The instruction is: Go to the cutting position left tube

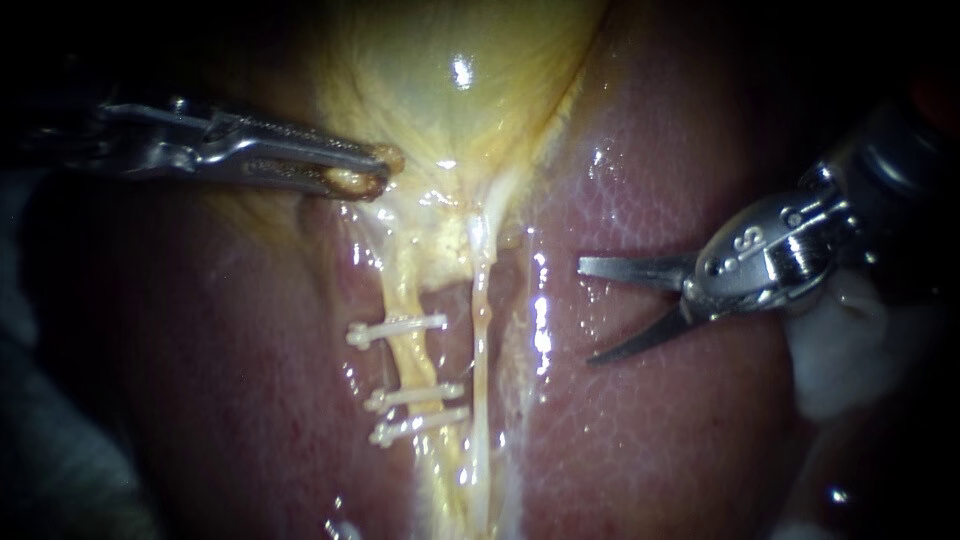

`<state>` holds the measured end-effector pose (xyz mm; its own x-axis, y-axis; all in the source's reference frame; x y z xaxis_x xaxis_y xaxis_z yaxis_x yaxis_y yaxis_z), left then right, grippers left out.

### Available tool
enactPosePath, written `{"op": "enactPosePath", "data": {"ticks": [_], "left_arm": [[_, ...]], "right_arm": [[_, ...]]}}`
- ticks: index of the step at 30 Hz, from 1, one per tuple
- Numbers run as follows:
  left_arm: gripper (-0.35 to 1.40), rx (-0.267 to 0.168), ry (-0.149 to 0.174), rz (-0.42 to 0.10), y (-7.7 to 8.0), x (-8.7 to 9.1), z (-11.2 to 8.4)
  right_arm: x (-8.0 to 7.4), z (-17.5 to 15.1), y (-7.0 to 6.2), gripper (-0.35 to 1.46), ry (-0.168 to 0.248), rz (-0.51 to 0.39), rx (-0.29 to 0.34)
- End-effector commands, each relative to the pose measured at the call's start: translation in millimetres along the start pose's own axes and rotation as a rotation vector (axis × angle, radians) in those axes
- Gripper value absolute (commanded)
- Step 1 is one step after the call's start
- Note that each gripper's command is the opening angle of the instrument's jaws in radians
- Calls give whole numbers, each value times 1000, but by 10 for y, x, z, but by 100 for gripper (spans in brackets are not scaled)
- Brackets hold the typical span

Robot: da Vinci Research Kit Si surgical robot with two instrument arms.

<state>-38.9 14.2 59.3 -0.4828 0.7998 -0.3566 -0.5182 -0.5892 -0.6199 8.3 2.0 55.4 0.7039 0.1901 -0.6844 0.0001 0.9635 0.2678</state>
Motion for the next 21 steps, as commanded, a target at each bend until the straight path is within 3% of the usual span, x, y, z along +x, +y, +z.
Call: {"op": "enactPosePath", "data": {"ticks": [1, 7, 14, 21], "left_arm": [[-35, 1, 0, 0, 0, 0, 0], [-35, -16, 15, -5, 5, 7, -17], [-35, -24, 67, -21, 16, 22, -68], [-35, -16, 106, -36, 20, 34, -98]], "right_arm": [[0, 0, 0, 138, 0, 0, 0], [0, 0, 0, 138, 0, 0, 0], [0, 0, 0, 138, 0, 0, 0], [1, 0, 0, 138, 0, 1, 0]]}}
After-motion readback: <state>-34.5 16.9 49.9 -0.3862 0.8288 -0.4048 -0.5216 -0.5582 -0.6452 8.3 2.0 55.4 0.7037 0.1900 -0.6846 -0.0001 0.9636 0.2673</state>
